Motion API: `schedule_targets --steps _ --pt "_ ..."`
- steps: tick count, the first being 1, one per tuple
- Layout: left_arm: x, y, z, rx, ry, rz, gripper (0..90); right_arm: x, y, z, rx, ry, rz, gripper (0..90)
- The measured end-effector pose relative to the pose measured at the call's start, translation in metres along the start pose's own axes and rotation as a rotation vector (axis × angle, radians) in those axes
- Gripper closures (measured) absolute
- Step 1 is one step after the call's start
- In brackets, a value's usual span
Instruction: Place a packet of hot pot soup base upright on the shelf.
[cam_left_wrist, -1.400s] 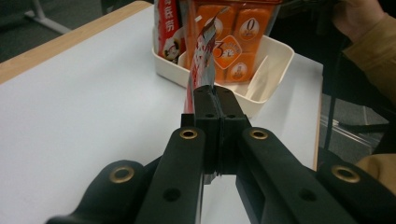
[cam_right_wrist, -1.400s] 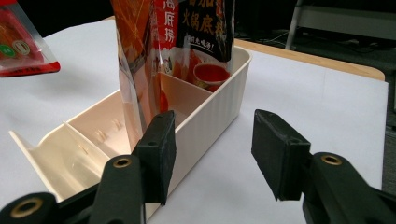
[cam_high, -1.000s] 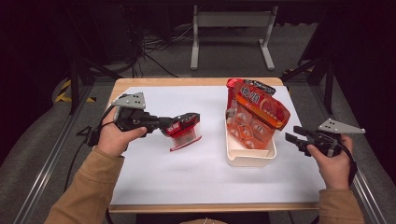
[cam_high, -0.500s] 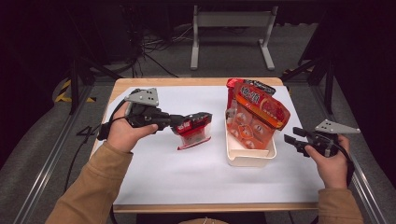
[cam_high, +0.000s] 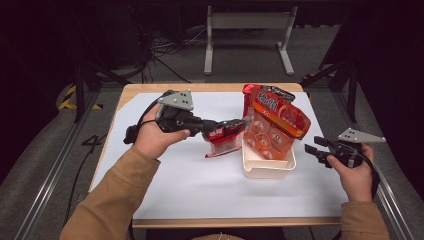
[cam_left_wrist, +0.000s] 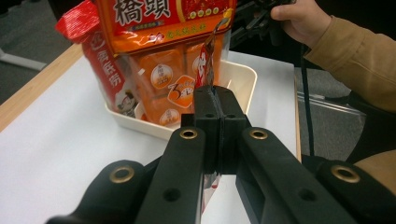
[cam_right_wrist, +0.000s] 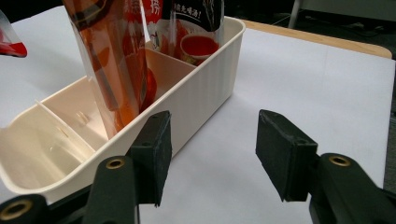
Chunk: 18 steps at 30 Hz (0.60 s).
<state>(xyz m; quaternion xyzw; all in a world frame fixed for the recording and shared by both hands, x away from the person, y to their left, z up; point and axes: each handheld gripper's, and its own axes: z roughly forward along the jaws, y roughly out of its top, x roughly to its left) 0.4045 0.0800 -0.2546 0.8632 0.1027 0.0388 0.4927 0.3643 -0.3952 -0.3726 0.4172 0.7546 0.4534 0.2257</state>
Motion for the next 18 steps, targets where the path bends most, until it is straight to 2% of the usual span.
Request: schedule_targets --steps 9,18 --pt "-0.002 0.011 0.018 0.014 -0.018 0.025 89.8 -0.001 0.0 0.0 0.0 0.003 0.004 45.8" --pt "-0.006 0.022 0.034 0.0 -0.038 0.044 89.8 -0.004 -0.002 0.001 -0.007 0.009 0.013 45.8"
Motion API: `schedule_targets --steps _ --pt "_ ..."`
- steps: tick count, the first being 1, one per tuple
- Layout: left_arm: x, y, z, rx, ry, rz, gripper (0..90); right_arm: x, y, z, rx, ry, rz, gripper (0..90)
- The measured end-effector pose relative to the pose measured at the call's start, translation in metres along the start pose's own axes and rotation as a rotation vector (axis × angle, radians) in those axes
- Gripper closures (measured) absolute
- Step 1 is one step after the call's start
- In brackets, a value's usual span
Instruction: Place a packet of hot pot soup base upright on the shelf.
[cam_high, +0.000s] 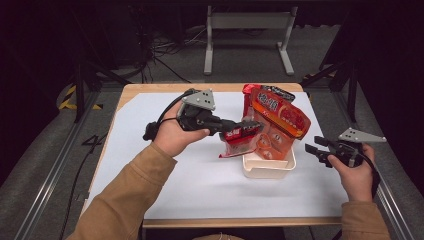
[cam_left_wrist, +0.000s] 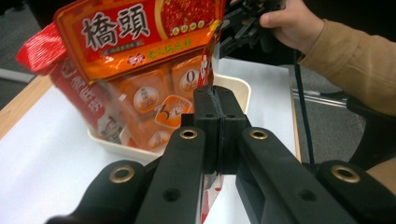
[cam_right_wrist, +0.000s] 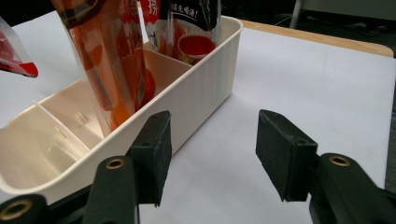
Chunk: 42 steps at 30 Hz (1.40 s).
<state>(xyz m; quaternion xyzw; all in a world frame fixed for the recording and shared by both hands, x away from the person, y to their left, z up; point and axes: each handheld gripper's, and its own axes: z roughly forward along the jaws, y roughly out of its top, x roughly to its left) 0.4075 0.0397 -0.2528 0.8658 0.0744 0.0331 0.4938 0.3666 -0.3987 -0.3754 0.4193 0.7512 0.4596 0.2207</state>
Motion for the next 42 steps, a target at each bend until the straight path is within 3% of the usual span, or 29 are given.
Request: schedule_targets --steps 23,42 --pt "-0.008 0.013 0.034 -0.063 -0.063 0.05 89.9 -0.002 -0.001 0.0 -0.005 0.006 -0.001 45.8" --pt "-0.008 0.015 0.063 -0.081 -0.066 0.085 89.8 -0.002 -0.002 0.001 -0.002 0.01 0.005 45.9"
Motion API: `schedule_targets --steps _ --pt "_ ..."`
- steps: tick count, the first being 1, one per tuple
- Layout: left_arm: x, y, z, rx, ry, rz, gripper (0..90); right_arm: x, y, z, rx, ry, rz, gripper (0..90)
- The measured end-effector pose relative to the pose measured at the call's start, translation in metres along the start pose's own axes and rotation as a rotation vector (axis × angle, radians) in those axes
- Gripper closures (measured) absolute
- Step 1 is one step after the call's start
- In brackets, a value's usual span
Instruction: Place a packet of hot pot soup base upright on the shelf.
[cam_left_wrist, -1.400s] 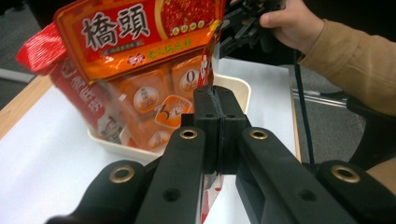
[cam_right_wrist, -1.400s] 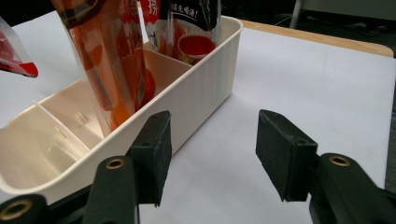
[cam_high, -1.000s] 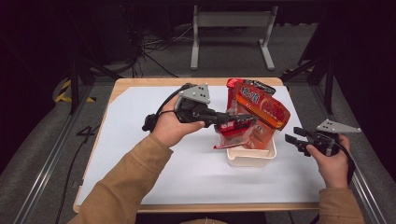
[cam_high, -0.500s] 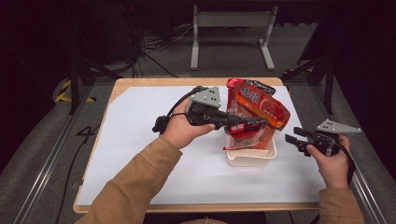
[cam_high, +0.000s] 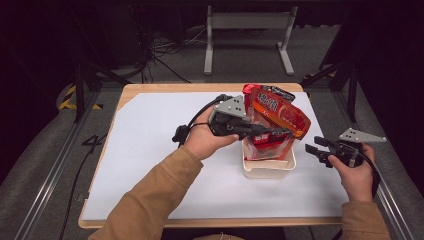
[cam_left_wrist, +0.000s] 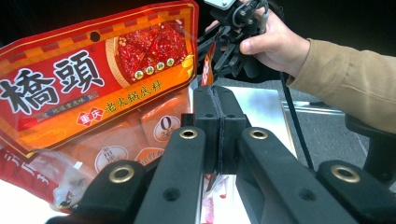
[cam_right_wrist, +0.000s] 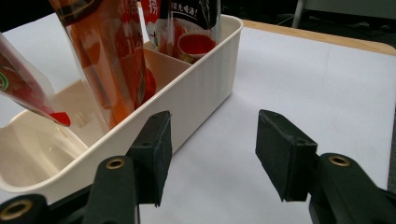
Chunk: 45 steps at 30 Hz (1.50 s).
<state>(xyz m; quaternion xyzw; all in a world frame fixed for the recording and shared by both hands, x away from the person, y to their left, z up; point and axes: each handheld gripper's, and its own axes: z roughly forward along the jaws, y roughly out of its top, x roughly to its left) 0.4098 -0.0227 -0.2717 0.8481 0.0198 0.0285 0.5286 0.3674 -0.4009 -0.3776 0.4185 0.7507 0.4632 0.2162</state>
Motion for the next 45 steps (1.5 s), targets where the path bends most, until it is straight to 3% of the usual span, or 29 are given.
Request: schedule_targets --steps 29,45 --pt "0.001 -0.017 0.03 0.025 -0.049 0.031 89.7 -0.001 -0.002 0.001 0.006 0.0 0.003 45.8" --pt "0.001 -0.026 0.041 0.049 -0.058 0.015 89.5 -0.001 -0.002 0.002 0.008 -0.001 0.006 45.4"
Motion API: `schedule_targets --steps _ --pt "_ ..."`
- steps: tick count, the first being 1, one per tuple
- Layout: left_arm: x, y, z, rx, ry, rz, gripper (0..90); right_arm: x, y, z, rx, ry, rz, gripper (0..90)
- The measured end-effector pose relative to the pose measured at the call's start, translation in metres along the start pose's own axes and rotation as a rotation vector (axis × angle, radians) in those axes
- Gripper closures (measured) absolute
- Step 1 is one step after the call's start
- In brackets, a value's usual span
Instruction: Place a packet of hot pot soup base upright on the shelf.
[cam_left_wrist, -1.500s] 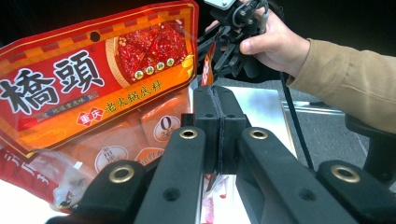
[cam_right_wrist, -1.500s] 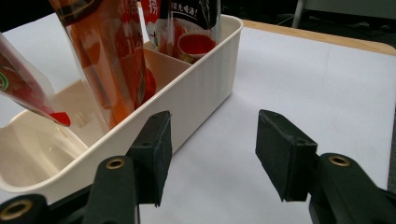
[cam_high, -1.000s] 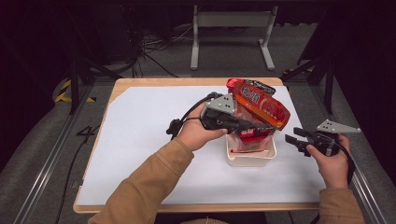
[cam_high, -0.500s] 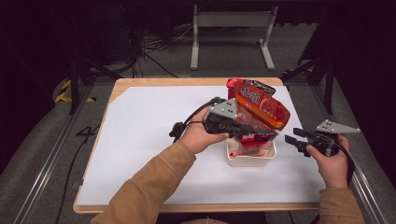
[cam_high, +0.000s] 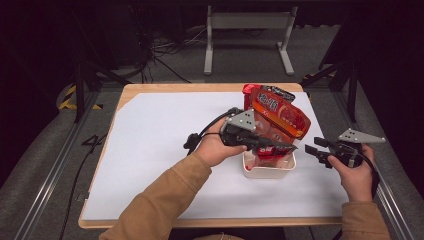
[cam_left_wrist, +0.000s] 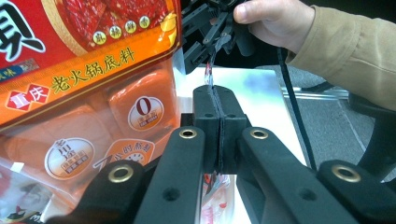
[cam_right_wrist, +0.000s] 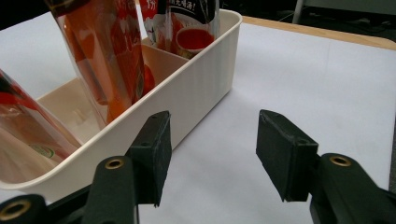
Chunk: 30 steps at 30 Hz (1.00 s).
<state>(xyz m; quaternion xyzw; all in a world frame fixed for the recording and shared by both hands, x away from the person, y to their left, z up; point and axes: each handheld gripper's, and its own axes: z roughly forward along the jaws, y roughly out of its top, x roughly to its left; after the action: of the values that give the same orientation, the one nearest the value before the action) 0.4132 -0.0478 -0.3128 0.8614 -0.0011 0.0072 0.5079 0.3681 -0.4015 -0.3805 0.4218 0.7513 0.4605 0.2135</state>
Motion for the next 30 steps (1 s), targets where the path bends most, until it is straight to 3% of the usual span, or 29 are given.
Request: schedule_targets --steps 15,23,30 --pt "0.003 -0.009 0.004 0.052 -0.044 -0.046 88.9 0.0 0.0 0.0 0.001 0.001 0.002 45.1" --pt "0.003 -0.012 0.004 0.081 -0.034 -0.043 88.6 0.0 0.0 0.001 0.002 0.001 -0.001 45.0" --pt "0.007 -0.015 0.004 0.106 0.003 -0.079 87.4 0.0 -0.001 0.002 0.006 0.0 -0.002 45.0"
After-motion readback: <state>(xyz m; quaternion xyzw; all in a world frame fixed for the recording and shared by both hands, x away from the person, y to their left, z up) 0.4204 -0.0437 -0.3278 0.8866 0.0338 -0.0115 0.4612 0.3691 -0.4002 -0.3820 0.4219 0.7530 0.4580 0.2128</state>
